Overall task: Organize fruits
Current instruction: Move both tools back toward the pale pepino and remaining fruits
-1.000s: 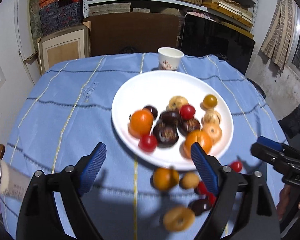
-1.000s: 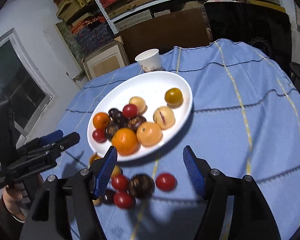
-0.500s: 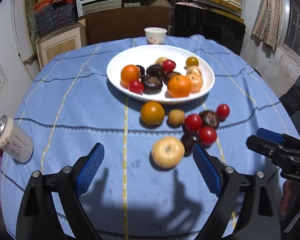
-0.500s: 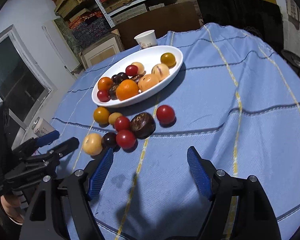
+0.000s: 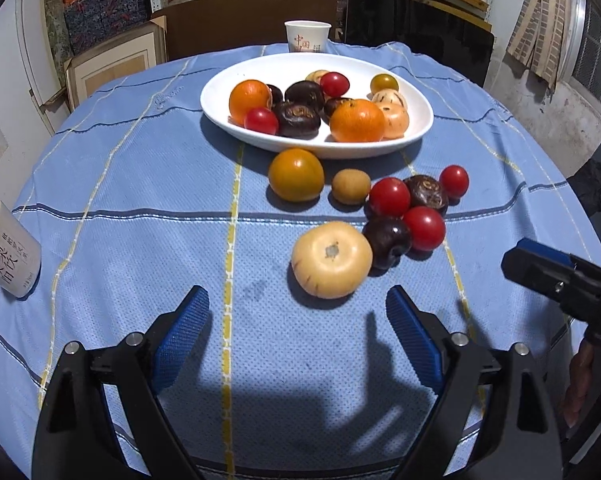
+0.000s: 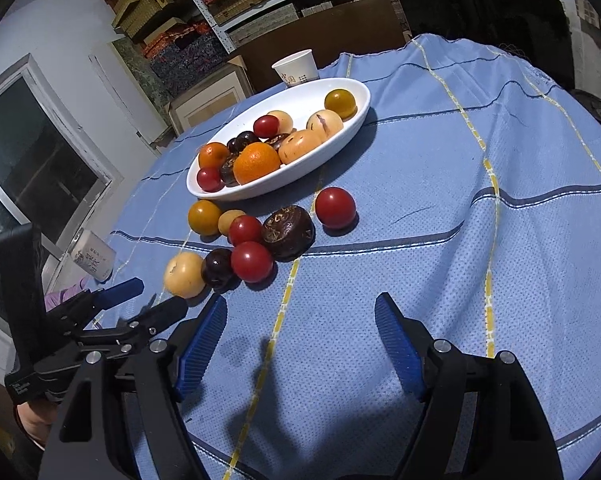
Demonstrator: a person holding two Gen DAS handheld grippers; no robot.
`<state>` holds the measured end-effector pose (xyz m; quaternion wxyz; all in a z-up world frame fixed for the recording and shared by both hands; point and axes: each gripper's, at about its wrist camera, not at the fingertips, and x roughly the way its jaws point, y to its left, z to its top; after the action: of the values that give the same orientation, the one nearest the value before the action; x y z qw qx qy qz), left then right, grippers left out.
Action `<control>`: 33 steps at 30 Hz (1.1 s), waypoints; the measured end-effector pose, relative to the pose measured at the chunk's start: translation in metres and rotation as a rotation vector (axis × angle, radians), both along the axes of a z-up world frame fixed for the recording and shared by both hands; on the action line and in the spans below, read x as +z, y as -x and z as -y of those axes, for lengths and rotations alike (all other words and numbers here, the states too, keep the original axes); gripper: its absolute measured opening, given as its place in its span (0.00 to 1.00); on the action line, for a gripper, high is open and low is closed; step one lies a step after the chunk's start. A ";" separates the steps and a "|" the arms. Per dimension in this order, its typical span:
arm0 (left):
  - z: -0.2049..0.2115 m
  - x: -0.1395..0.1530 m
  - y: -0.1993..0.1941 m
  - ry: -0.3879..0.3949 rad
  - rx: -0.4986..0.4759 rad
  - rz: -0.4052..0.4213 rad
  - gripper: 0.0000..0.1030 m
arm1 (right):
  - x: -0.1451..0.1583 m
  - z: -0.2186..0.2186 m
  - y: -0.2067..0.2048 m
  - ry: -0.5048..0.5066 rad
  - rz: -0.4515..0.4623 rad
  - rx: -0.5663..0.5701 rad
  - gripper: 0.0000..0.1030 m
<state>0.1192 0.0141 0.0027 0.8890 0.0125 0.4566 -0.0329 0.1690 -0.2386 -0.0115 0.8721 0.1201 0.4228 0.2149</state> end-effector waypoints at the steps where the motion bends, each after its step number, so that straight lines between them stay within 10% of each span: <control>1: 0.001 -0.001 0.000 -0.003 -0.003 -0.002 0.85 | 0.001 -0.002 0.001 0.013 0.008 0.001 0.77; 20: 0.015 -0.014 -0.028 -0.033 -0.108 -0.018 0.66 | 0.007 -0.012 0.011 0.072 0.081 0.021 0.90; 23: 0.014 -0.011 -0.030 -0.006 -0.110 -0.014 0.43 | 0.007 -0.011 0.010 0.074 0.079 0.015 0.90; 33: 0.009 -0.007 -0.003 0.030 -0.090 -0.030 0.41 | 0.006 -0.013 0.011 0.085 0.087 0.016 0.90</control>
<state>0.1221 0.0046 -0.0046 0.8797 0.0194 0.4683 -0.0800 0.1578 -0.2255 -0.0057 0.8922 0.0702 0.3943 0.2088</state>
